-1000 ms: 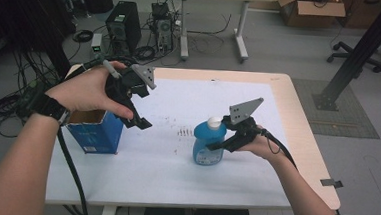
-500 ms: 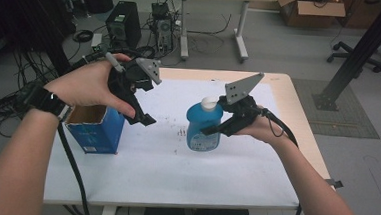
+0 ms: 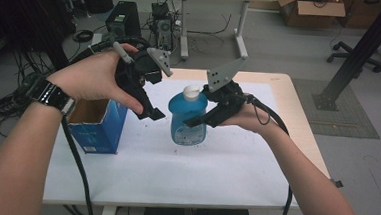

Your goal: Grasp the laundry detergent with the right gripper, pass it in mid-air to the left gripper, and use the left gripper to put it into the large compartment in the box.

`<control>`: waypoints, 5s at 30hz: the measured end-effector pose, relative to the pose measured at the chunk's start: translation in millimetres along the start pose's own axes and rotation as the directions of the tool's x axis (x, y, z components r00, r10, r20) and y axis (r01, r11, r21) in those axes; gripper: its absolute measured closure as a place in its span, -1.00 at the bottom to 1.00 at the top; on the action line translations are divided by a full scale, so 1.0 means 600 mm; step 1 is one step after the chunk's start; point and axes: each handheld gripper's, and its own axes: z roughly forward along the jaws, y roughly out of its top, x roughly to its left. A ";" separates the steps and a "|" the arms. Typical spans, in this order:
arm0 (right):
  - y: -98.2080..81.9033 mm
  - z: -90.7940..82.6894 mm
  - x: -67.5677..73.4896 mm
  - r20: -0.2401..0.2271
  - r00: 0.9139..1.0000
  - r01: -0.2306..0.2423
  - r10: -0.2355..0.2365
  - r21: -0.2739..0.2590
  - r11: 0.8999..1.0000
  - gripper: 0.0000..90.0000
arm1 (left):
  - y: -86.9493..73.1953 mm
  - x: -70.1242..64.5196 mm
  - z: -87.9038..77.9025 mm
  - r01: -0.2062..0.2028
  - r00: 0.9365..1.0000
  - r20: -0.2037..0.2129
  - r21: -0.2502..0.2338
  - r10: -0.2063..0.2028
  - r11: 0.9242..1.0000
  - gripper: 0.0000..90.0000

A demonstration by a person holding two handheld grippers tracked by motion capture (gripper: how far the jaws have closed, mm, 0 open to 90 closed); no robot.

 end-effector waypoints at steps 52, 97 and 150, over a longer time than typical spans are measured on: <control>0.017 0.025 0.001 -0.010 1.000 0.011 -0.011 0.017 1.000 -0.06 | 0.046 -0.007 0.037 -0.038 0.998 0.047 -0.012 0.038 0.999 -0.61; 0.015 0.027 -0.004 -0.014 1.000 0.001 -0.001 0.020 1.000 -0.07 | 0.057 -0.006 0.041 0.000 0.998 0.068 0.051 -0.003 0.999 -0.16; -0.257 -0.238 -0.036 0.435 0.858 -0.436 0.273 0.335 0.836 -0.89 | -0.220 0.162 -0.093 0.937 0.281 -0.414 -0.079 -0.866 0.341 -0.15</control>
